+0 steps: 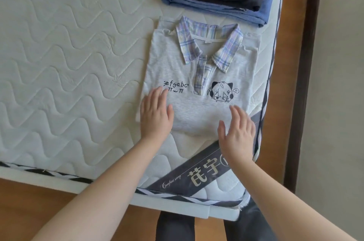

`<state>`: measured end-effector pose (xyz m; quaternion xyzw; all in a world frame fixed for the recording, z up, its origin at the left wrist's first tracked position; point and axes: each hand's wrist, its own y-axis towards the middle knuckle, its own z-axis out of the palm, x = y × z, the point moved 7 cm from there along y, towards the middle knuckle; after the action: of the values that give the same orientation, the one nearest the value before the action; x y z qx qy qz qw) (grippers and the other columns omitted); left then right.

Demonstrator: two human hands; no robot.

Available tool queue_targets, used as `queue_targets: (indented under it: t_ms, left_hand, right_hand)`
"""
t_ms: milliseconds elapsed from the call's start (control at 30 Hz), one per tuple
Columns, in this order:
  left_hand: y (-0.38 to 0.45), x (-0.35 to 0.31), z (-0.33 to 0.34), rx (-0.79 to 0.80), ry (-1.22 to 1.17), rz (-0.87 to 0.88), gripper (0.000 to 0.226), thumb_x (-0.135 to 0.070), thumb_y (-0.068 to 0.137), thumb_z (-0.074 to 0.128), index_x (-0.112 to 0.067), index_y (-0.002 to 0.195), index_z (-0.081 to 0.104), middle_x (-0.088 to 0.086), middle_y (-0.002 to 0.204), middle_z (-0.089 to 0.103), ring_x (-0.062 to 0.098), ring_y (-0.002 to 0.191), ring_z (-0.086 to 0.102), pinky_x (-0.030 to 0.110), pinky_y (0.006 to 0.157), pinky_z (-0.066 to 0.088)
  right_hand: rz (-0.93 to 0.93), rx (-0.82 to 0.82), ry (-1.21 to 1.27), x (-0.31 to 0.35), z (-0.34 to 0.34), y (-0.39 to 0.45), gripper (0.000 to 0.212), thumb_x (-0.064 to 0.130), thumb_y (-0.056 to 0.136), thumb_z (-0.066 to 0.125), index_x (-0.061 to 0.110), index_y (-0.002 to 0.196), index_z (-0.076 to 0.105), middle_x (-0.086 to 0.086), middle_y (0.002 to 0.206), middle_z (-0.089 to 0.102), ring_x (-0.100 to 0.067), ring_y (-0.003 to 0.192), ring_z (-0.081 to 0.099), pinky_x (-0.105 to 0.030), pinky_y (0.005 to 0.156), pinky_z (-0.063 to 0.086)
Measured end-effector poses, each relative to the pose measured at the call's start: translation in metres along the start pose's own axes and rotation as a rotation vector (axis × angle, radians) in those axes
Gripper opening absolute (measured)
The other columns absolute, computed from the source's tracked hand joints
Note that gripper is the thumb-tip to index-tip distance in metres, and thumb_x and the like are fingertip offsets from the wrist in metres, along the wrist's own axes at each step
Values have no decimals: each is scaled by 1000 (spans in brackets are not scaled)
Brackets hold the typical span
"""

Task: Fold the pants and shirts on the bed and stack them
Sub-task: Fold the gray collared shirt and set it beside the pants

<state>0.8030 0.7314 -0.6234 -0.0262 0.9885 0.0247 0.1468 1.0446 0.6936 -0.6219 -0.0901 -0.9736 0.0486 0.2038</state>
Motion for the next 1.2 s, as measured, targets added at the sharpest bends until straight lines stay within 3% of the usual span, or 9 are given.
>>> queue_targets:
  t_ms: [100, 300, 533, 767, 967, 1200]
  left_hand:
    - [14, -25, 30, 118, 23, 30, 53, -33, 100, 36, -11, 147, 44, 9, 153, 41, 27, 144, 35, 48, 117, 27]
    - [7, -11, 77, 178, 182, 6, 60, -40, 101, 28, -16, 156, 22, 4, 163, 19, 19, 151, 18, 45, 121, 18]
    - [1, 10, 61, 173, 184, 76, 63, -47, 99, 33, -15, 154, 30, 8, 161, 26, 23, 148, 26, 46, 118, 27]
    - [3, 14, 46, 229, 147, 36, 70, -48, 96, 32, -7, 153, 29, 13, 162, 21, 26, 149, 22, 47, 119, 24]
    - [87, -7, 43, 134, 79, 117, 66, -43, 98, 34, -9, 154, 28, 10, 162, 21, 24, 150, 21, 44, 120, 19]
    - [183, -28, 72, 110, 135, 184, 69, -47, 101, 27, -7, 156, 18, 10, 164, 14, 23, 152, 13, 43, 123, 12]
  right_hand:
    - [-180, 107, -20, 44, 38, 24, 58, 20, 100, 41, 9, 155, 23, -8, 162, 21, -19, 151, 10, -38, 123, 6]
    - [-203, 207, -136, 59, 95, 34, 58, 32, 104, 25, 11, 157, 10, -4, 164, 8, -14, 152, 2, -35, 123, 3]
    - [-130, 166, -240, 4, 69, 38, 78, 59, 99, 25, 10, 157, 8, -6, 165, 7, -19, 152, 3, -40, 123, 7]
    - [-70, 213, -248, -6, 58, 45, 75, 58, 99, 19, 13, 157, 5, -6, 165, 3, -18, 152, -3, -39, 123, 3]
    - [-123, 78, -148, 25, 36, 123, 68, 48, 101, 23, 15, 157, 3, -1, 165, -1, -13, 151, -8, -31, 122, -7]
    - [-124, 68, -192, 45, 50, 212, 74, 52, 100, 22, 11, 156, -2, -5, 165, -5, -17, 151, -8, -36, 123, -4]
